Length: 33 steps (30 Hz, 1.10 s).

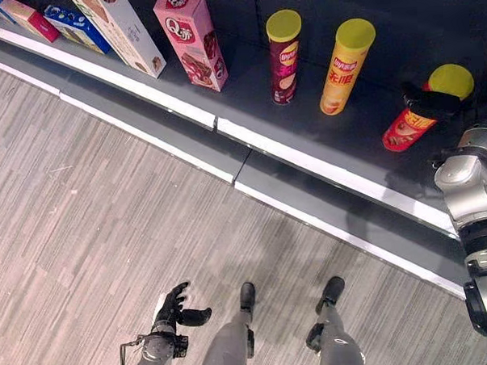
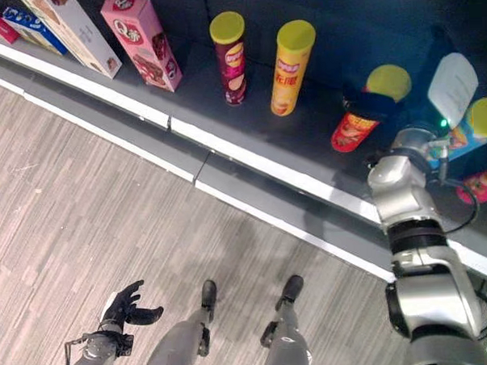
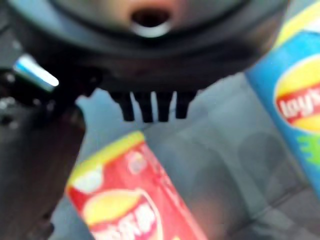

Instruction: Put the goods on the table back onto the shelves and tidy them up.

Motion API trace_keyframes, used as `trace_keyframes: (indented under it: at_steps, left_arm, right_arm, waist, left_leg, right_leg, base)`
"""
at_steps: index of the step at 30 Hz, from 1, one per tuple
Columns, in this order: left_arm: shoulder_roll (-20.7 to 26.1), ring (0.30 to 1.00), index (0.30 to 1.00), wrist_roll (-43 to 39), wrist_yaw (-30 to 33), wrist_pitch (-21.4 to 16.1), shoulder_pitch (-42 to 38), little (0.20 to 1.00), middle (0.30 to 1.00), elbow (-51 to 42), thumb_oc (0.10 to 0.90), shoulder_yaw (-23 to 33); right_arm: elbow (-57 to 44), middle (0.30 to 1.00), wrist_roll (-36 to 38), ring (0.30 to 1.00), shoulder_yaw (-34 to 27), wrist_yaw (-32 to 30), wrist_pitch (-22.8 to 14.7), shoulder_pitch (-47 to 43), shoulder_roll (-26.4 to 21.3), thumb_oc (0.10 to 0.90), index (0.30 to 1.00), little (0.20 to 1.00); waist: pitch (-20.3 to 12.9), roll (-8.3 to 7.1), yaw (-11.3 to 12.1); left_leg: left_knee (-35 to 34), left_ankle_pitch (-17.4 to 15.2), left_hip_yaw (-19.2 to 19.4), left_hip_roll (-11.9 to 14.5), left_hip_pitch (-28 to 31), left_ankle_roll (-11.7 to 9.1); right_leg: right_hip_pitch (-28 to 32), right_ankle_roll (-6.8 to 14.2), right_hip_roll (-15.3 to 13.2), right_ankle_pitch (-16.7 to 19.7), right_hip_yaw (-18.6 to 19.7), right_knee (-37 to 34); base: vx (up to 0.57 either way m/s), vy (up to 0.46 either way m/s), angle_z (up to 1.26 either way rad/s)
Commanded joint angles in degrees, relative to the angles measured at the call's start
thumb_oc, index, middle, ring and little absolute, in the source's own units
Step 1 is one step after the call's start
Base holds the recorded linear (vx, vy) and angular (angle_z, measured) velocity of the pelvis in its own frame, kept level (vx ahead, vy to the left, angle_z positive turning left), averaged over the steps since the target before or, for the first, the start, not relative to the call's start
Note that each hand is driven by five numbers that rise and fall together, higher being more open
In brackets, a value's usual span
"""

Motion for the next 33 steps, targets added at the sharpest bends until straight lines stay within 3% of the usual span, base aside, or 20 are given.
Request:
trace_keyframes:
  at_steps: [1, 7, 8, 11, 13, 16, 17, 18, 20, 22, 23, 24, 25, 27, 29, 30, 31, 32, 33]
  left_arm:
    - [4.9, 0.9, 0.9, 3.0, 2.3, 0.8, 1.3, 0.9, 0.9, 3.7, 0.8, -2.3]
    - [5.6, 0.9, 0.9, 5.2, 1.0, 2.3, 2.1, 0.9, 0.9, 6.3, 0.8, 1.8]
    - [6.1, 0.9, 0.9, 5.3, 0.4, 2.7, 1.4, 0.9, 0.9, 8.0, 0.8, 3.8]
    - [7.1, 0.9, 0.9, 6.0, -0.5, 2.8, 1.4, 0.9, 0.9, 8.5, 0.8, 5.0]
    - [8.0, 0.9, 0.9, 5.9, -1.0, 3.0, 1.2, 0.9, 0.9, 9.2, 0.8, 7.0]
    - [8.4, 0.9, 0.9, 5.4, -1.7, 3.1, 1.8, 0.9, 0.9, 9.3, 0.8, 9.0]
    - [8.2, 0.9, 0.9, 5.5, -2.1, 2.9, 2.2, 0.9, 0.9, 9.8, 0.8, 9.2]
    - [8.2, 0.9, 0.9, 5.5, -2.1, 2.8, 2.2, 0.9, 0.9, 9.8, 0.8, 9.2]
    - [8.1, 0.9, 0.9, 5.2, -2.4, 2.6, 2.8, 0.9, 0.9, 8.8, 0.8, 9.4]
    - [8.2, 0.9, 0.9, 4.8, -2.6, 2.5, 3.5, 0.9, 0.9, 8.2, 0.8, 10.0]
    - [8.1, 0.9, 0.9, 4.0, -2.8, 2.4, 4.7, 0.9, 0.9, 7.5, 0.8, 11.0]
    - [8.2, 0.9, 0.9, 3.7, -3.0, 2.4, 5.3, 0.9, 0.9, 6.9, 0.8, 11.9]
    - [8.0, 0.9, 0.9, 3.8, -2.9, 2.3, 5.7, 0.9, 0.9, 7.0, 0.8, 12.2]
    - [6.6, 0.9, 0.9, 2.3, -3.0, 2.1, 6.3, 0.9, 0.9, 6.8, 0.8, 12.1]
    - [5.8, 0.9, 0.9, 2.4, -3.1, 2.1, 6.0, 0.9, 0.9, 6.6, 0.8, 11.4]
    - [4.9, 0.9, 0.9, 2.1, -3.2, 2.1, 5.8, 0.9, 0.9, 6.3, 0.8, 11.0]
    - [4.6, 0.9, 0.9, 1.4, -3.4, 1.7, 5.7, 0.9, 0.9, 5.4, 0.8, 10.0]
    - [4.6, 0.9, 0.9, 1.3, -3.4, 1.7, 5.7, 0.9, 0.9, 5.3, 0.8, 10.1]
    - [4.3, 0.9, 0.9, 1.0, -3.5, 1.5, 5.8, 0.9, 0.9, 5.0, 0.8, 9.9]
  right_arm:
    - [-18.3, 0.9, -2.9, 0.9, -6.3, -3.2, -3.4, 8.1, 0.0, 0.8, 0.9, 0.9]
    - [-32.9, 0.9, 6.5, 0.9, -9.9, 10.6, -9.3, 22.9, 5.6, 0.8, 0.9, 0.9]
    - [-35.1, 0.9, 10.3, 0.9, -9.5, 15.2, -11.0, 26.5, 6.8, 0.8, 0.9, 0.9]
    - [-37.6, 0.9, 13.7, 0.9, -9.3, 19.4, -12.1, 28.9, 7.8, 0.8, 0.9, 0.9]
    - [-40.6, 0.9, 19.3, 0.9, -8.8, 24.6, -14.3, 32.3, 9.4, 0.8, 0.9, 0.9]
    - [-41.7, 0.9, 21.8, 0.9, -9.5, 27.9, -14.5, 35.2, 8.6, 0.8, 0.9, 0.9]
    - [-41.9, 0.9, 23.2, 0.9, -10.3, 29.6, -14.4, 36.1, 7.7, 0.8, 0.9, 0.9]
    - [-42.0, 0.9, 23.2, 0.9, -10.4, 29.6, -14.4, 36.2, 7.6, 0.8, 0.9, 0.9]
    - [-41.9, 0.9, 24.5, 0.9, -12.2, 29.5, -14.3, 36.2, 6.5, 0.8, 0.9, 0.9]
    - [-41.8, 0.9, 24.5, 0.9, -13.1, 29.1, -14.2, 36.2, 6.1, 0.8, 0.9, 0.9]
    - [-41.3, 0.9, 23.6, 0.9, -13.8, 28.0, -13.8, 35.5, 4.8, 0.8, 0.9, 0.9]
    - [-41.5, 0.9, 22.3, 0.9, -16.7, 26.8, -13.4, 35.7, 3.3, 0.8, 0.9, 0.9]
    - [-41.7, 0.9, 22.2, 0.9, -19.5, 25.7, -13.2, 36.2, 1.9, 0.8, 0.9, 0.9]
    - [-42.8, 0.9, 23.6, 0.9, -24.7, 23.0, -14.9, 36.4, -2.4, 0.8, 0.9, 0.9]
    - [-42.6, 0.9, 24.2, 0.9, -26.2, 21.7, -15.7, 35.9, -4.4, 0.8, 0.9, 0.9]
    - [-42.2, 0.9, 23.7, 0.9, -26.8, 20.8, -15.9, 35.4, -6.3, 0.8, 0.9, 0.9]
    - [-41.9, 0.9, 23.6, 0.9, -25.3, 20.7, -15.6, 33.6, -8.3, 0.8, 0.9, 0.9]
    - [-41.8, 0.9, 23.7, 0.9, -25.1, 20.7, -15.6, 33.4, -8.4, 0.8, 0.9, 0.9]
    - [-41.8, 0.9, 23.2, 0.9, -24.4, 20.8, -15.6, 32.7, -9.0, 0.8, 0.9, 0.9]
  waist:
    - [-5.4, -2.85, -1.1]
    - [-6.5, -6.76, -4.9]
    - [-6.2, -8.1, -6.5]
    - [-6.0, -9.09, -7.1]
    - [-5.7, -9.59, -7.7]
    - [-6.4, -9.12, -7.8]
    - [-7.1, -9.03, -7.7]
    - [-7.2, -8.98, -7.5]
    - [-8.8, -9.47, -7.0]
    - [-9.5, -9.75, -6.2]
    - [-10.5, -10.39, -5.1]
    - [-11.9, -11.56, -4.8]
    - [-12.6, -11.98, -5.1]
    - [-13.4, -9.89, -7.5]
    - [-13.2, -8.71, -8.7]
    - [-12.8, -7.95, -9.0]
    - [-11.5, -8.6, -7.7]
    - [-11.5, -8.56, -8.1]
    - [-11.1, -9.38, -7.4]
  left_leg:
    - [-1.8, 0.0, 0.6, 0.4, -2.3, 0.0]
    - [-1.3, -2.6, 4.6, -0.9, 1.3, 1.9]
    - [-1.4, -2.8, 6.4, -1.2, 2.4, 2.2]
    - [-1.8, -2.8, 8.9, -0.8, 3.3, 2.2]
    - [-0.9, -3.2, 13.0, 1.4, 4.5, 1.8]
    - [0.2, -3.9, 16.2, 4.5, 5.0, 1.2]
    - [1.0, -3.4, 18.8, 6.1, 4.8, 0.8]
    - [1.1, -3.5, 19.0, 6.1, 4.8, 0.7]
    - [1.6, -2.2, 22.3, 8.3, 4.2, -0.3]
    - [1.9, -1.8, 24.2, 9.4, 4.3, -0.8]
    - [2.2, -1.1, 26.9, 10.9, 4.6, -1.6]
    - [3.1, -0.7, 29.0, 12.3, 5.0, -2.6]
    - [4.1, 0.7, 30.2, 14.8, 5.2, -4.3]
    - [4.1, 5.1, 31.3, 21.4, 7.2, -8.1]
    - [5.4, 7.2, 31.6, 24.6, 8.4, -9.3]
    - [8.1, 10.4, 31.4, 26.5, 8.5, -9.8]
    - [14.2, 9.2, 24.0, 23.9, 5.8, -8.7]
    - [15.3, 8.6, 23.4, 24.1, 5.0, -8.6]
    - [16.3, 4.4, 18.7, 20.1, 2.8, -6.7]
  right_leg:
    - [6.5, 9.4, -5.4, -8.7, 1.9, 4.3]
    - [5.7, 10.4, -6.4, -5.6, 6.0, 4.4]
    - [4.6, 11.0, -6.5, -2.7, 7.4, 5.1]
    - [3.6, 11.2, -6.4, -1.1, 7.7, 4.9]
    - [3.8, 11.1, -6.8, -1.5, 3.3, 5.4]
    - [5.8, 10.8, -7.9, -4.1, 0.3, 7.9]
    - [7.6, 10.9, -10.1, -3.4, -1.7, 9.3]
    - [7.6, 10.9, -10.1, -3.4, -1.6, 9.3]
    - [9.6, 11.5, -13.0, 0.4, -4.3, 9.3]
    - [10.6, 11.5, -13.7, 1.6, -6.3, 8.2]
    - [11.5, 11.5, -14.4, 3.6, -10.2, 7.1]
    - [12.7, 11.5, -13.8, 1.5, -12.4, 4.7]
    - [13.1, 11.5, -11.5, -1.6, -11.8, 2.6]
    - [13.7, 9.8, -4.5, -7.4, -9.1, 1.5]
    - [14.4, 7.8, -0.7, -10.5, -8.1, 0.9]
    - [15.5, 6.3, 1.7, -12.6, -7.8, 0.5]
    - [16.5, 4.3, 3.7, -14.6, -5.6, 0.3]
    - [16.6, 4.3, 3.6, -14.7, -5.9, 0.3]
    - [16.6, 4.0, 3.8, -15.0, -4.3, 0.3]
  base:
    - [0.04, 0.195, 0.05]
    - [-0.01, 0.147, -0.39]
    - [-0.06, 0.115, -0.59]
    - [-0.1, 0.074, -0.95]
    - [-0.17, 0.009, -0.72]
    - [-0.14, -0.047, -1.05]
    - [-0.11, -0.072, -1.0]
    - [-0.18, -0.116, -0.94]
    - [-0.18, -0.215, -1.25]
    - [-0.11, -0.228, -1.73]
    - [-0.03, -0.334, -2.02]
    - [0.0, -0.533, -2.27]
    - [0.11, -0.639, -1.78]
    - [0.11, -0.665, -1.44]
    - [0.06, -0.419, -0.43]
    - [0.1, -0.475, -0.4]
    - [0.08, -0.376, -0.43]
    - [0.06, -0.282, -0.54]
    - [0.04, -0.111, -0.7]
